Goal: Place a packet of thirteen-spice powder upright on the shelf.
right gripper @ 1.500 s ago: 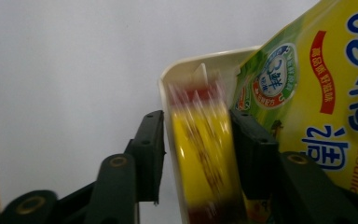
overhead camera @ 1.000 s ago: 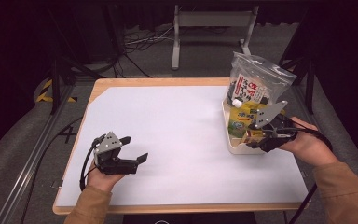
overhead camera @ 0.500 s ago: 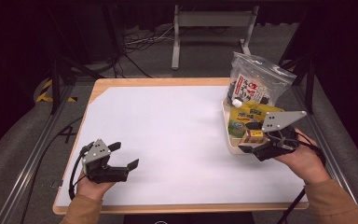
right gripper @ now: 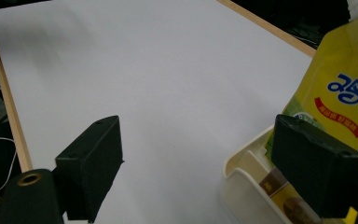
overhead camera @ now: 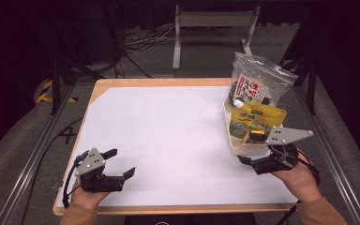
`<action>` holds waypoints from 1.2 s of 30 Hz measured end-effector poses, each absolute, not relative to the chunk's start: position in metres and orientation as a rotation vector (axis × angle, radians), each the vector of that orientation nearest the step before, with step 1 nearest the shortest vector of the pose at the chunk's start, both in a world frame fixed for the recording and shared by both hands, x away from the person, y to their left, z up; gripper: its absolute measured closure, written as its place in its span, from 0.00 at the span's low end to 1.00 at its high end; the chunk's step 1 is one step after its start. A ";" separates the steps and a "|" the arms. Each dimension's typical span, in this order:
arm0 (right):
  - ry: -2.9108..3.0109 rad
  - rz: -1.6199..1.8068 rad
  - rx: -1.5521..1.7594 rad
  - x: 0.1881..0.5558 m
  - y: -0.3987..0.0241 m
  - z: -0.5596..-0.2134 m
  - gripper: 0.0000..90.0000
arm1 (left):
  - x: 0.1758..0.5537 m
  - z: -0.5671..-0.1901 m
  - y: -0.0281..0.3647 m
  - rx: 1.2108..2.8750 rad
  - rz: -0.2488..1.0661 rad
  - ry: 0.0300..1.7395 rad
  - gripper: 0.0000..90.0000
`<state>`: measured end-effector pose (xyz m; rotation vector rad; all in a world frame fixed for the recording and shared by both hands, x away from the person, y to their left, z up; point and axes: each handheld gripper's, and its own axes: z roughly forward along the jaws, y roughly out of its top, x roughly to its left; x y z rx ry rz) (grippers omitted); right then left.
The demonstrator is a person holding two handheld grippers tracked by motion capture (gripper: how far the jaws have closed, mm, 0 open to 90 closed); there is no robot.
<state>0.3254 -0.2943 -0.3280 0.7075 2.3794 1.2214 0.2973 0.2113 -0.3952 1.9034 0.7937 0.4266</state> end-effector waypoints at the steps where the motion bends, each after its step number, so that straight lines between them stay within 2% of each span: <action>1: 2.370 1.228 0.724 0.324 -0.297 -0.331 0.18 | 0.296 -0.396 0.212 1.899 0.429 0.796 0.11; 24: 2.341 1.222 0.807 0.314 -0.317 -0.386 0.19 | 0.294 -0.414 0.221 1.884 0.399 0.798 0.11; 36: 2.363 1.136 0.909 0.322 -0.324 -0.422 0.18 | 0.302 -0.427 0.223 1.905 0.390 0.820 0.11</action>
